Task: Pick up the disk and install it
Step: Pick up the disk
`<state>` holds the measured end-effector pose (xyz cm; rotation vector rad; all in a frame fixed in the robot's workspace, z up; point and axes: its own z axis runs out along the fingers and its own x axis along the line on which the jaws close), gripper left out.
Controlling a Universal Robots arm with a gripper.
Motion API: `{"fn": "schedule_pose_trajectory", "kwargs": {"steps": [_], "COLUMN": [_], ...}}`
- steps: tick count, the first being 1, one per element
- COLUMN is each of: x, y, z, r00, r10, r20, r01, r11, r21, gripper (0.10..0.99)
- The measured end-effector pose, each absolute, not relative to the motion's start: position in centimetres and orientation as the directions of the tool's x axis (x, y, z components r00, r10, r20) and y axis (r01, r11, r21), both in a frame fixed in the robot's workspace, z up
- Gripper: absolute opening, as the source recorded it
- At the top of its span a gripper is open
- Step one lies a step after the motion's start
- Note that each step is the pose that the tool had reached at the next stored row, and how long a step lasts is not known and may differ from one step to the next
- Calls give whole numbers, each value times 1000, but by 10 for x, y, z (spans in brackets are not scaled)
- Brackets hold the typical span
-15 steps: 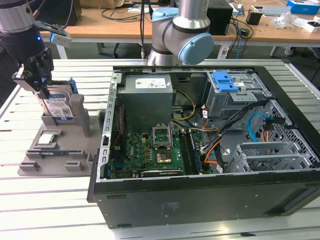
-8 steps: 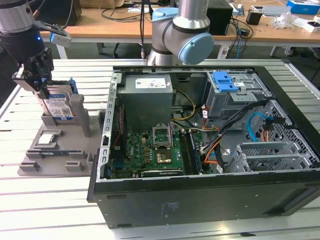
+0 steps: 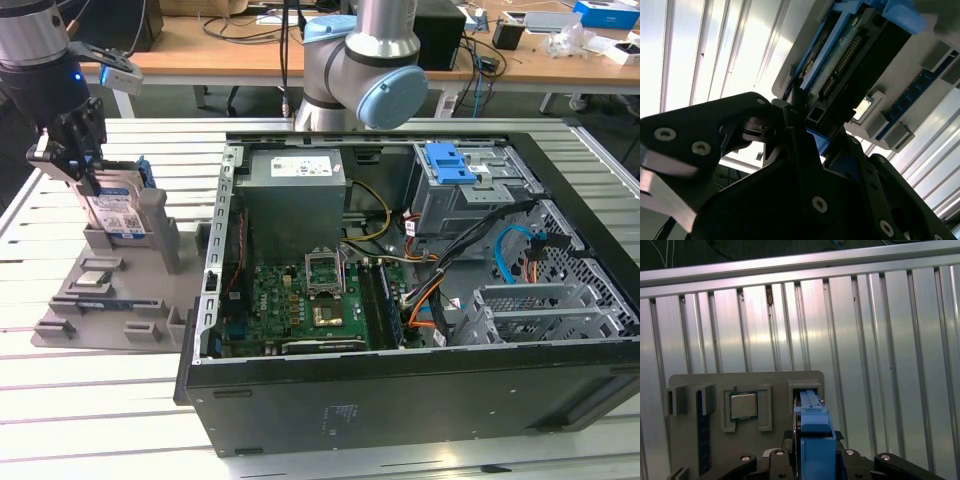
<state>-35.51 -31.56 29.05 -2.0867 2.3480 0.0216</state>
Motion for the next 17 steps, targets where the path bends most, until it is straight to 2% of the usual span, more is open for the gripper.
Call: {"fn": "schedule_pose_trajectory", "kwargs": {"steps": [17], "x": [-355], "y": [-316], "z": [297], "r00": [-117], "r10": [-993], "r20": [-9], "r01": [-993], "r11": [117], "r21": [10], "gripper": [369]}}
